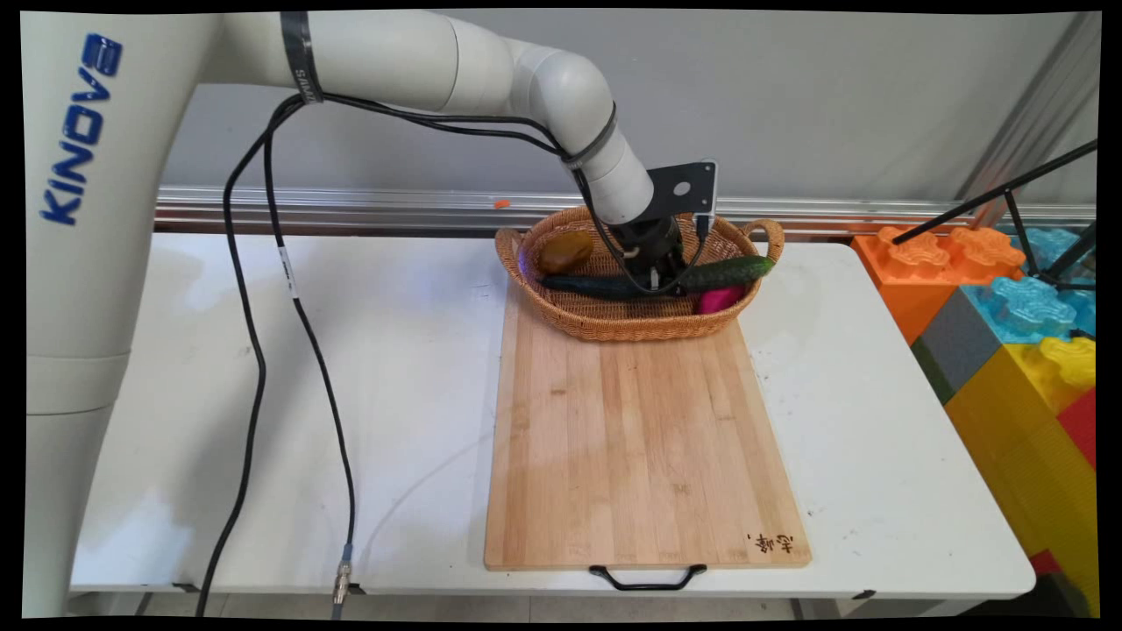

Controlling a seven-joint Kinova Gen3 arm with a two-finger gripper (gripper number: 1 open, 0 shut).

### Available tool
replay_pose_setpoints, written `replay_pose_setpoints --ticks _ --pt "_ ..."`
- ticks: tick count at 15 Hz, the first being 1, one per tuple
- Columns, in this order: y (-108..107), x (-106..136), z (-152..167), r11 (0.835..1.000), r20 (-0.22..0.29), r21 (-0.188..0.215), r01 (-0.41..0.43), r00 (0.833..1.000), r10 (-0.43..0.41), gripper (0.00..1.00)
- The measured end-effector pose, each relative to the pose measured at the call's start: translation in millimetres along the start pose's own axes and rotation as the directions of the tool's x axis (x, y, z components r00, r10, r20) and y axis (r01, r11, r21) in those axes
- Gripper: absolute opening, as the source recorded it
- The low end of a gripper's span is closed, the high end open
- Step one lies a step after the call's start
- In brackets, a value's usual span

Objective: Place the picked object on the cutting board

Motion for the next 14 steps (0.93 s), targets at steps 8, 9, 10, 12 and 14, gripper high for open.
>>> replay_pose_setpoints --ticks 8,9,10,12,14 --pt "6.8 10.1 -27.6 0.998 -0.028 0.067 0.015 1.000 -0.013 0.00" --pt "10.5 14.6 -38.0 0.996 -0.031 0.083 0.017 0.999 -0.014 0.00" --pt "13.7 19.0 -48.3 0.995 -0.033 0.098 0.016 0.999 -0.013 0.00" --pt "21.8 31.8 -74.5 0.992 -0.041 0.129 0.004 0.999 0.002 0.00" --pt "29.4 44.5 -96.2 0.988 -0.049 0.152 -0.015 0.999 0.023 0.00"
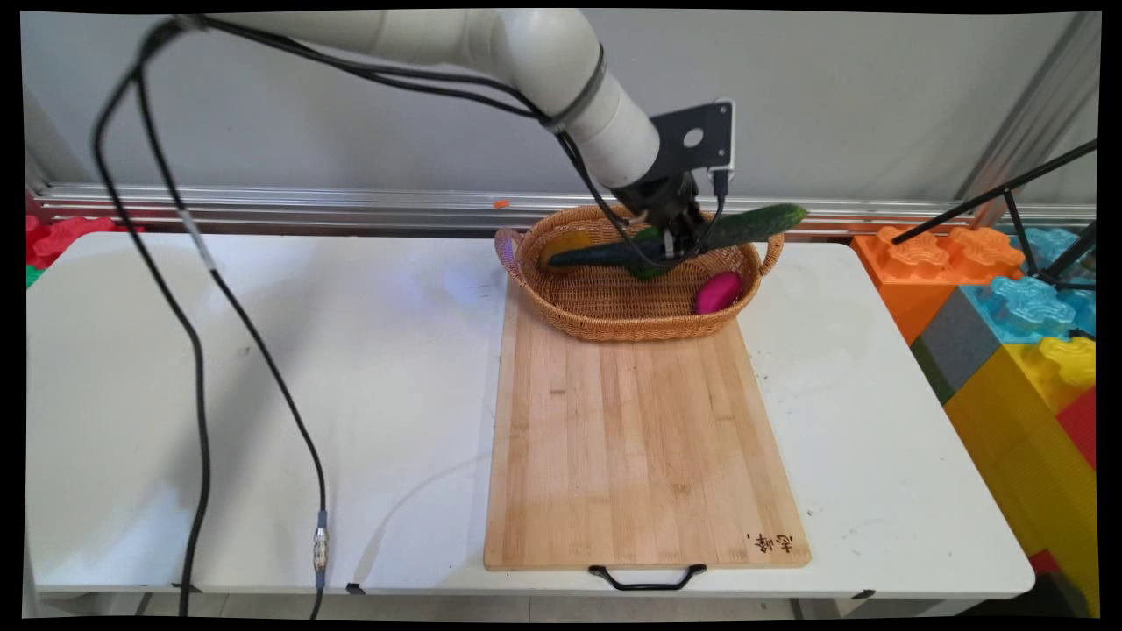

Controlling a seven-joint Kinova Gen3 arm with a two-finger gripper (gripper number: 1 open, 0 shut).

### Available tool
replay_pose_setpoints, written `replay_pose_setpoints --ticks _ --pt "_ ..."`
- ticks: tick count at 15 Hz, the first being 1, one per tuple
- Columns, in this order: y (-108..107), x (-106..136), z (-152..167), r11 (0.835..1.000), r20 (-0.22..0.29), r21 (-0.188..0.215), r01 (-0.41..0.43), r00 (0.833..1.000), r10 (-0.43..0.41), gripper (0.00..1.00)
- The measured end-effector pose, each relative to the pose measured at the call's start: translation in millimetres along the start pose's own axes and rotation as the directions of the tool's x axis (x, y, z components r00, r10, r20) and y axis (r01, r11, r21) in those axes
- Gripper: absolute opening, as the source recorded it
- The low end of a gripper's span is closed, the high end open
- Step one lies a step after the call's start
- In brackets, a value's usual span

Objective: Place the picked object on the cutting board

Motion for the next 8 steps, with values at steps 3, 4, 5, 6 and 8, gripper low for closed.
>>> replay_pose_setpoints --ticks 3,4,5,6,8 --pt "8.0 20.0 -26.8 1.000 -0.024 0.018 -0.020 1.000 0.020 0.00" --pt "13.0 27.2 -33.7 1.000 -0.035 0.013 -0.020 0.999 0.021 0.00" --pt "18.1 32.7 -38.7 1.000 -0.042 0.004 -0.018 0.999 0.018 0.00" --pt "25.6 37.4 -43.6 1.000 -0.042 -0.015 -0.009 0.999 0.008 0.00" --pt "43.0 42.1 -49.7 0.998 -0.027 -0.064 0.019 0.999 -0.021 0.00"
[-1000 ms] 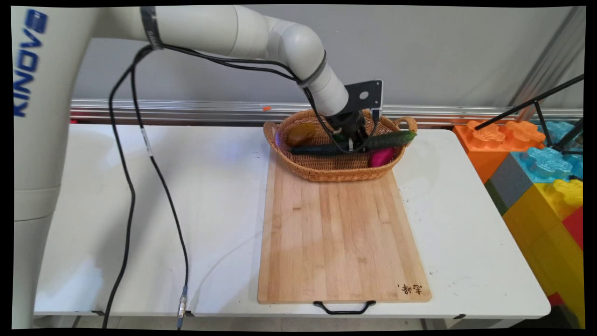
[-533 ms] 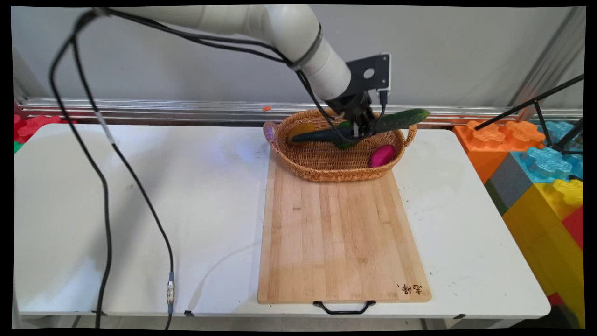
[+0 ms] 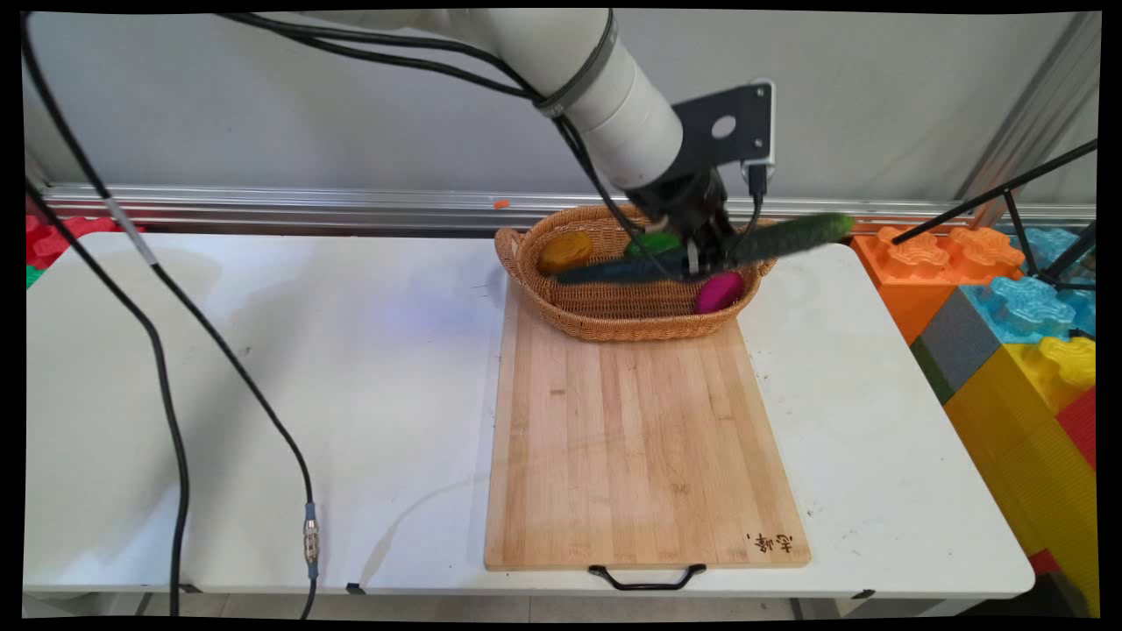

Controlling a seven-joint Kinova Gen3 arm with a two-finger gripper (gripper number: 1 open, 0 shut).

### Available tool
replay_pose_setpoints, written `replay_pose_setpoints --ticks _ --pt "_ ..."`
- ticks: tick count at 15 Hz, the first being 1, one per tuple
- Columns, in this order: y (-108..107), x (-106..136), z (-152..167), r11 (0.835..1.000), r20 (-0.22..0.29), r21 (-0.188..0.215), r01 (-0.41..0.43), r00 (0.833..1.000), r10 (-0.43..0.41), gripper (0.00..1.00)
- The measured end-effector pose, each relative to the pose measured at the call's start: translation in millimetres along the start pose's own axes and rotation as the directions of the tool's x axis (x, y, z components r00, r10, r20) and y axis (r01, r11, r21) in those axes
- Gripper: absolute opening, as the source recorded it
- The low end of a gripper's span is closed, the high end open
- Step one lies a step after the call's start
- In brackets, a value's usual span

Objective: Place the picked object on the cutting board

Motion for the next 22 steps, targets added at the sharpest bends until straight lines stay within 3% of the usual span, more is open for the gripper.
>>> replay_pose_setpoints --ticks 3,5,12,19,20,22 --pt "26.8 -4.1 -0.2 0.997 0.036 -0.065 0.037 0.999 -0.035 0.00" --pt "39.4 -13.0 6.0 0.995 0.065 -0.085 0.048 0.997 -0.042 0.00" --pt "62.4 -59.5 53.8 0.993 0.142 -0.116 0.034 0.990 -0.018 0.00" --pt "78.8 -87.7 86.5 0.989 0.166 -0.147 0.036 0.986 -0.012 0.00" --pt "81.0 -88.8 88.1 0.988 0.165 -0.152 0.038 0.986 -0.012 1.00" --pt "85.8 -89.5 90.0 0.986 0.161 -0.163 0.040 0.987 -0.013 1.00"
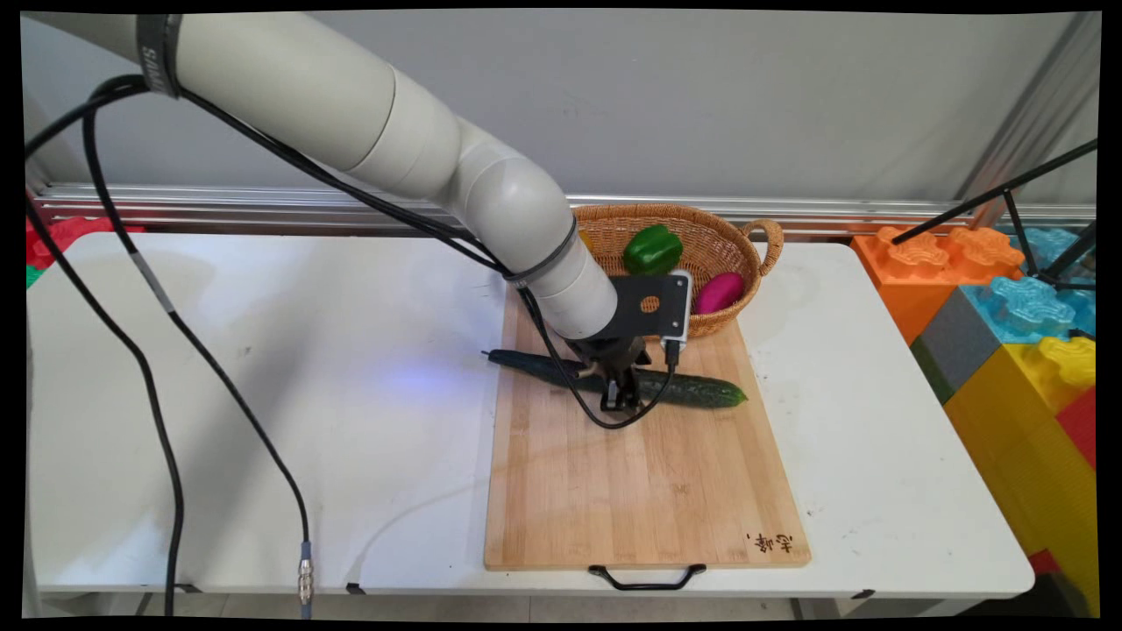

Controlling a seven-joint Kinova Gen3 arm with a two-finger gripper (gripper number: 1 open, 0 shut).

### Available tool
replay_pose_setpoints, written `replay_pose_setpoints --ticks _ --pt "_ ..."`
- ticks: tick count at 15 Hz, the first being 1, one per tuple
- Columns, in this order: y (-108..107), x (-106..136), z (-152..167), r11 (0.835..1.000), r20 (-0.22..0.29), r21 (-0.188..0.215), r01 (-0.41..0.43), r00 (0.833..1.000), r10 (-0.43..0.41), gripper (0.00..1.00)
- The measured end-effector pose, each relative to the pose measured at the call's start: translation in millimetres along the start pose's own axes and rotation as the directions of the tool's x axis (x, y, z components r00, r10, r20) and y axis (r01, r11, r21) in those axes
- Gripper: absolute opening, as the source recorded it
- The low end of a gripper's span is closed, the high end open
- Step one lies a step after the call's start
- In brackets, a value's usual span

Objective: Place the picked object on the cutting board

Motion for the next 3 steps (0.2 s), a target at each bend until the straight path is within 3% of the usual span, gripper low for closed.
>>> replay_pose_setpoints --ticks 3 --pt "3.7 0.5 -1.3 1.000 -0.007 -0.008 0.005 1.000 -0.005 1.00"
